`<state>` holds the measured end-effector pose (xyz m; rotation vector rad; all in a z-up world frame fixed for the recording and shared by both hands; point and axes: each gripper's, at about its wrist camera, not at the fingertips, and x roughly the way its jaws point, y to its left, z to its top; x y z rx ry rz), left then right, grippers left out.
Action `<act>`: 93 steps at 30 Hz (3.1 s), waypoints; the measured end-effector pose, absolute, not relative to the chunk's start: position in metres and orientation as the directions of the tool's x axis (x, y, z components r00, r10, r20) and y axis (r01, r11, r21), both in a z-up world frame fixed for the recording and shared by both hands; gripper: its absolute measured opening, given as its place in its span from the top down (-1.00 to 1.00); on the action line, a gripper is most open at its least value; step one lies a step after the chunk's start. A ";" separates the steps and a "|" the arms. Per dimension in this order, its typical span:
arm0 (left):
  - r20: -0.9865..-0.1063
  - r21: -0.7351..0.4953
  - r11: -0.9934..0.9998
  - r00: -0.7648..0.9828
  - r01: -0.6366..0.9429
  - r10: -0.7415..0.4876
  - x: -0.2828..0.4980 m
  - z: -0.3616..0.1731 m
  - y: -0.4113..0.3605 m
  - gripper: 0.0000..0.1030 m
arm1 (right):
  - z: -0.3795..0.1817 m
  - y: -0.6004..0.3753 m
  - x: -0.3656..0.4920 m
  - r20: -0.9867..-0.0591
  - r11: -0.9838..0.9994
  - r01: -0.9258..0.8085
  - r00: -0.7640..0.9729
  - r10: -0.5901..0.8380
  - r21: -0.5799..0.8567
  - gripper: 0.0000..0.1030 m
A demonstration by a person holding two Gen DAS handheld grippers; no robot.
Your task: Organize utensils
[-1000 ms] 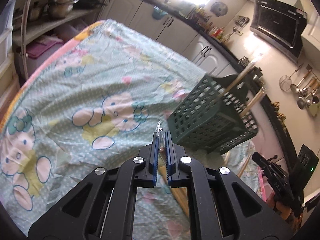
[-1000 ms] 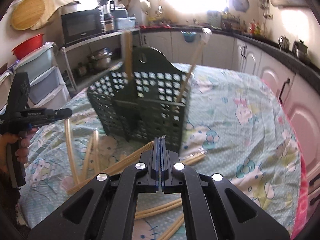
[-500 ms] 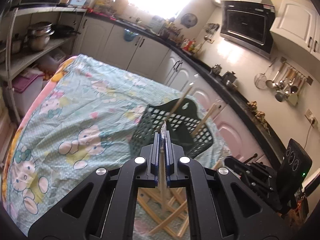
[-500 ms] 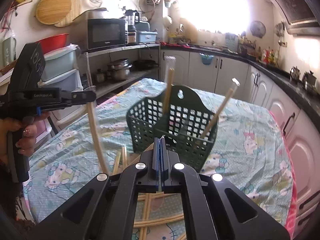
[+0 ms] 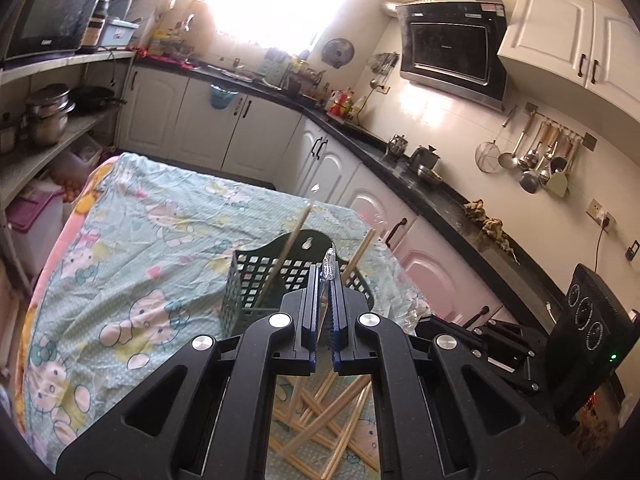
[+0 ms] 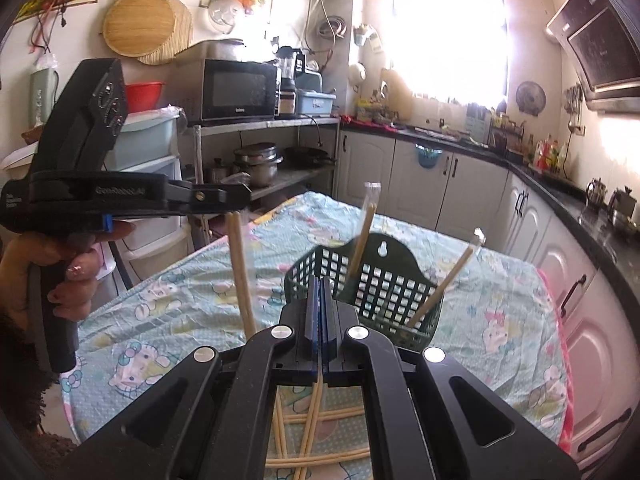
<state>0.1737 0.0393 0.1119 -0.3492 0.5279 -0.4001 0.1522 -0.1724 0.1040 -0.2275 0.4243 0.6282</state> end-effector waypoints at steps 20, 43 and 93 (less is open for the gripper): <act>-0.357 -0.328 0.867 0.801 0.375 -0.481 0.183 0.167 0.000 0.96 | 0.161 -0.193 0.150 -0.326 0.817 -0.562 0.802 0.501 -0.128 0.98; -0.269 -0.250 0.882 0.847 0.399 -0.459 0.222 0.235 -0.025 0.96 | 0.228 -0.222 0.198 -0.190 0.867 -0.488 0.865 0.464 -0.103 0.98; -0.446 -0.253 0.921 0.810 0.295 -0.381 0.276 0.113 -0.018 0.94 | 0.126 -0.197 0.279 -0.427 0.913 -0.407 0.833 0.350 -0.045 0.97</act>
